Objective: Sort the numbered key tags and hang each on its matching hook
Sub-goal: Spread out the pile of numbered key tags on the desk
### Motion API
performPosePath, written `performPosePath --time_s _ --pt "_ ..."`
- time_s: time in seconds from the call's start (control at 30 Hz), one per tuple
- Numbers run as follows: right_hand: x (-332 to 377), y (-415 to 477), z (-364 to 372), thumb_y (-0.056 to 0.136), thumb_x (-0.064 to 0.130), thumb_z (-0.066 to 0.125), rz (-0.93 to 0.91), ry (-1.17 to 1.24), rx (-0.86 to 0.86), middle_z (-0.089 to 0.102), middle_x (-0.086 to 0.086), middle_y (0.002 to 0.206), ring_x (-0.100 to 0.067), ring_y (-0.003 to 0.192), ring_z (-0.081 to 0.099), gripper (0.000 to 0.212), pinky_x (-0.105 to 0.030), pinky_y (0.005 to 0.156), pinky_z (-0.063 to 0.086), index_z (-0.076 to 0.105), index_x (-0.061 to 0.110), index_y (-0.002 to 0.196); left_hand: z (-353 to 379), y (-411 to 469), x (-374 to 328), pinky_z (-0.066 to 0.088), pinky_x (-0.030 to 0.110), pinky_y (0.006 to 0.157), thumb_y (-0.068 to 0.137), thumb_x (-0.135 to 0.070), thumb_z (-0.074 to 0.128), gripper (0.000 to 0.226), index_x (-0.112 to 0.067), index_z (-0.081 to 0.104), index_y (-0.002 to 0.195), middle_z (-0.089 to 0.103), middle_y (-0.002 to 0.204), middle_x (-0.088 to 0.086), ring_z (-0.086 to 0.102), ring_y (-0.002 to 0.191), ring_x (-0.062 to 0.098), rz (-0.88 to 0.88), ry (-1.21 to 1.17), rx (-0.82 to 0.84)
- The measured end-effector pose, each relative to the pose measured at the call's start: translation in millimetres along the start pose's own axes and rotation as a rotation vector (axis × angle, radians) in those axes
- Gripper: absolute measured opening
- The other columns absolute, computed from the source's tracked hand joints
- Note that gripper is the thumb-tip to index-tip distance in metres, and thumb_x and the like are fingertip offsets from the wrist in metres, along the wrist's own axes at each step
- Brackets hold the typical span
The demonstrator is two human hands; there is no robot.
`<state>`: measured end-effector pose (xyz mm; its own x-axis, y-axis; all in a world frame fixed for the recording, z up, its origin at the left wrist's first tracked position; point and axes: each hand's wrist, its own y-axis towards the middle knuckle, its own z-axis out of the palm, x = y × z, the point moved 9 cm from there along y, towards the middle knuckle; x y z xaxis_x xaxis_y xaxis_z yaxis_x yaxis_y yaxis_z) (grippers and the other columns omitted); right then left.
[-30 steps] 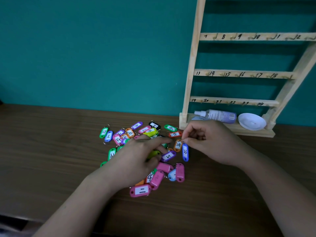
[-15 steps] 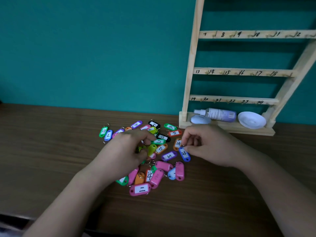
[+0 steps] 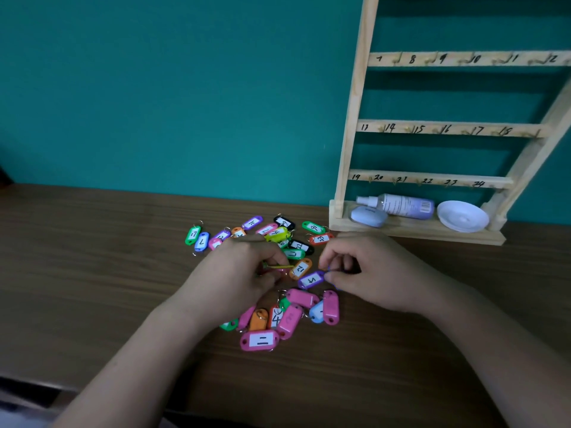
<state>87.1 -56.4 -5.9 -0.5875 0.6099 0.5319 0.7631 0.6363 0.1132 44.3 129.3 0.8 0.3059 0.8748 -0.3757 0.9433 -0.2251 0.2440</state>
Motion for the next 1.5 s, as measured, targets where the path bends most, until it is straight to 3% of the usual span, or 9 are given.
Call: performPosePath --time_s 0.1,0.23,0.47,0.7,0.8,1.0,1.23,1.33,1.5 --pt "11 0 8 0.094 0.021 0.079 -0.054 -0.012 0.014 0.066 0.019 0.098 -0.001 0.097 0.062 0.02 -0.017 0.079 0.051 0.075 0.036 0.105 -6 0 9 0.054 0.029 0.076 0.095 -0.028 0.075 0.013 -0.037 0.077 0.105 0.072 0.094 -0.017 0.065 0.083 0.0 -0.054 -0.044 -0.05" --pt "15 0 8 0.098 0.022 0.074 -0.054 0.017 -0.046 0.066 0.019 0.097 -0.004 0.097 0.062 0.021 -0.016 0.078 0.049 0.074 0.036 0.114 -13 -1 24 0.044 0.007 0.068 0.096 -0.025 0.077 0.018 -0.036 0.074 0.109 0.074 0.085 -0.019 0.067 0.081 -0.005 -0.152 -0.229 -0.099" --pt "20 2 7 0.098 0.039 0.075 -0.048 0.113 -0.164 0.069 0.021 0.101 0.003 0.103 0.063 0.032 -0.014 0.082 0.051 0.069 0.037 0.129 -3 -4 12 0.046 0.01 0.066 0.101 -0.017 0.071 0.019 -0.034 0.076 0.11 0.077 0.092 -0.008 0.066 0.073 -0.004 -0.132 -0.519 0.052" --pt "12 5 5 0.095 0.029 0.081 -0.025 0.274 -0.206 0.076 0.02 0.095 0.0 0.091 0.071 0.016 -0.015 0.075 0.051 0.076 0.034 0.109 -7 -4 5 0.058 0.019 0.083 0.096 -0.01 0.076 0.024 -0.029 0.078 0.11 0.079 0.095 -0.01 0.074 0.092 0.007 -0.102 -0.574 0.045" --pt "4 5 3 0.094 0.027 0.083 0.005 0.323 -0.171 0.077 0.015 0.092 -0.004 0.088 0.073 0.012 -0.026 0.08 0.057 0.076 0.033 0.103 -19 -5 11 0.053 0.011 0.079 0.089 -0.012 0.084 0.026 -0.033 0.078 0.103 0.078 0.09 -0.019 0.074 0.088 0.002 -0.065 -0.403 -0.057" --pt "1 4 6 0.094 0.03 0.082 0.004 0.257 -0.099 0.076 0.02 0.092 -0.003 0.088 0.071 0.01 -0.022 0.074 0.05 0.076 0.039 0.093 -35 -8 17 0.039 0.001 0.082 0.086 -0.018 0.087 0.026 -0.041 0.078 0.093 0.073 0.093 -0.029 0.065 0.1 -0.005 0.018 -0.093 -0.161" --pt "1 5 3 0.092 0.024 0.085 0.021 0.281 -0.247 0.077 0.014 0.087 -0.007 0.083 0.074 0.014 -0.038 0.077 0.064 0.075 0.035 0.091 -55 -19 60 0.046 0.01 0.073 0.084 -0.01 0.085 0.03 -0.039 0.076 0.083 0.074 0.09 -0.025 0.068 0.087 -0.006 -0.1 -0.038 -0.194" --pt "-1 7 0 0.095 0.016 0.081 0.044 0.33 -0.312 0.078 0.012 0.084 -0.007 0.077 0.077 0.017 -0.038 0.075 0.067 0.075 0.032 0.094 -62 -29 76 0.041 0.002 0.068 0.083 -0.011 0.085 0.028 -0.037 0.077 0.081 0.074 0.09 -0.031 0.065 0.081 -0.013 -0.131 -0.037 -0.202" --pt "8 16 2 0.097 0.014 0.078 0.045 0.271 -0.347 0.076 0.012 0.082 -0.002 0.078 0.076 0.013 -0.032 0.076 0.065 0.078 0.027 0.098 -73 -45 111 0.042 0.003 0.062 0.083 -0.02 0.086 0.023 -0.042 0.077 0.083 0.073 0.083 -0.031 0.066 0.077 -0.009 -0.259 0.0 -0.171"
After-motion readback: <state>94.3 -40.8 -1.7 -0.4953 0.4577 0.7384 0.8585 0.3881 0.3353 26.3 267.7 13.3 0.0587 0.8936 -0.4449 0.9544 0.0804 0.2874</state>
